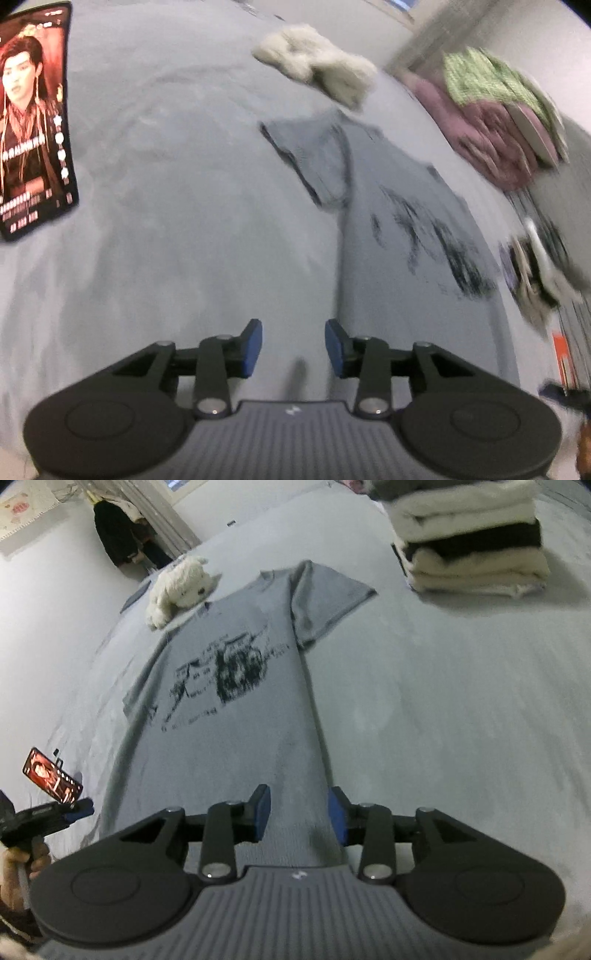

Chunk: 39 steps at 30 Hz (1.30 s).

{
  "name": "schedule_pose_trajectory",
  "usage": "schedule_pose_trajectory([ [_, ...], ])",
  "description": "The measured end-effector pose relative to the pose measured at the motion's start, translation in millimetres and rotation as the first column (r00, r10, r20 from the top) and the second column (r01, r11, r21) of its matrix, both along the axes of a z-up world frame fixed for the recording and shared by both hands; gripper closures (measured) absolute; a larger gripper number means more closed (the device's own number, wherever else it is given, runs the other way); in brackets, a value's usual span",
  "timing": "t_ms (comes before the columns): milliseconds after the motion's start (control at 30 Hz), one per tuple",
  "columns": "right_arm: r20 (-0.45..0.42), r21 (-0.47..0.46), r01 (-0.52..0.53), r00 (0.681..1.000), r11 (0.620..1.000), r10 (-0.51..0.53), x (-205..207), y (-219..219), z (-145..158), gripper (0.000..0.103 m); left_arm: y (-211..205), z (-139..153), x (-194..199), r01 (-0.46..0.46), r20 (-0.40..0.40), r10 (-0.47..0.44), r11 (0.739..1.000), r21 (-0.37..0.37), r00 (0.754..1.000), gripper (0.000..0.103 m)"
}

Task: Fold clothes
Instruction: 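Move both open grippers toward the sweater collar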

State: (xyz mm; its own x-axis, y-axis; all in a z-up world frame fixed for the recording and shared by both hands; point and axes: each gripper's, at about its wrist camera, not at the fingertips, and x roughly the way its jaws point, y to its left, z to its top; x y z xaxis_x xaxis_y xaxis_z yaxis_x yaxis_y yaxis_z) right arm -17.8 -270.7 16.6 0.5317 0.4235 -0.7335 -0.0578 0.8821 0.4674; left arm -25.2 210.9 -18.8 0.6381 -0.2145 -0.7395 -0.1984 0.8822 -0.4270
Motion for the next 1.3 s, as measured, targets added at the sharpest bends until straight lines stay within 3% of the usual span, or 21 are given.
schedule_pose_trajectory([
  [333,0.068,0.052,0.002,0.998,0.999,-0.005,70.4,29.5,-7.6,0.064,15.2,-19.5,77.8,-0.155,0.078,0.156,0.988,-0.019,0.985,0.065],
  [667,0.033,0.082,0.215,0.975,0.973,-0.219,132.1,2.0,-52.7,0.064,28.7,-33.2,136.7,-0.293,0.188,0.295,0.955,-0.039,0.937,0.069],
  [767,0.036,0.138,0.242,0.968,0.960,-0.249,139.6,-5.1,-59.1,0.064,28.3,-36.4,153.0,-0.316,0.203,0.314,0.948,-0.021,0.927,0.075],
  [900,0.063,0.150,0.264,0.959,0.953,-0.275,149.7,-7.3,-57.1,0.064,27.5,-38.2,168.8,-0.335,0.199,0.329,0.942,-0.001,0.923,0.103],
  [933,0.070,0.145,0.275,0.955,0.951,-0.287,152.7,-7.9,-57.0,0.064,27.9,-37.7,170.9,-0.338,0.198,0.330,0.941,0.006,0.923,0.103],
  [1067,0.079,0.147,0.323,0.938,0.935,-0.337,168.4,-12.8,-61.1,0.064,28.3,-26.2,183.8,-0.346,0.210,0.313,0.926,0.149,0.926,0.103],
  [1200,0.098,0.139,0.359,0.922,0.923,-0.374,182.4,-17.0,-64.1,0.064,47.0,-15.1,199.0,-0.393,0.218,0.341,0.879,0.270,0.914,0.103],
  [1300,0.127,0.120,0.386,0.908,0.915,-0.400,193.1,-16.8,-65.9,0.064,70.1,-8.8,210.5,-0.433,0.222,0.378,0.846,0.312,0.899,0.103],
])
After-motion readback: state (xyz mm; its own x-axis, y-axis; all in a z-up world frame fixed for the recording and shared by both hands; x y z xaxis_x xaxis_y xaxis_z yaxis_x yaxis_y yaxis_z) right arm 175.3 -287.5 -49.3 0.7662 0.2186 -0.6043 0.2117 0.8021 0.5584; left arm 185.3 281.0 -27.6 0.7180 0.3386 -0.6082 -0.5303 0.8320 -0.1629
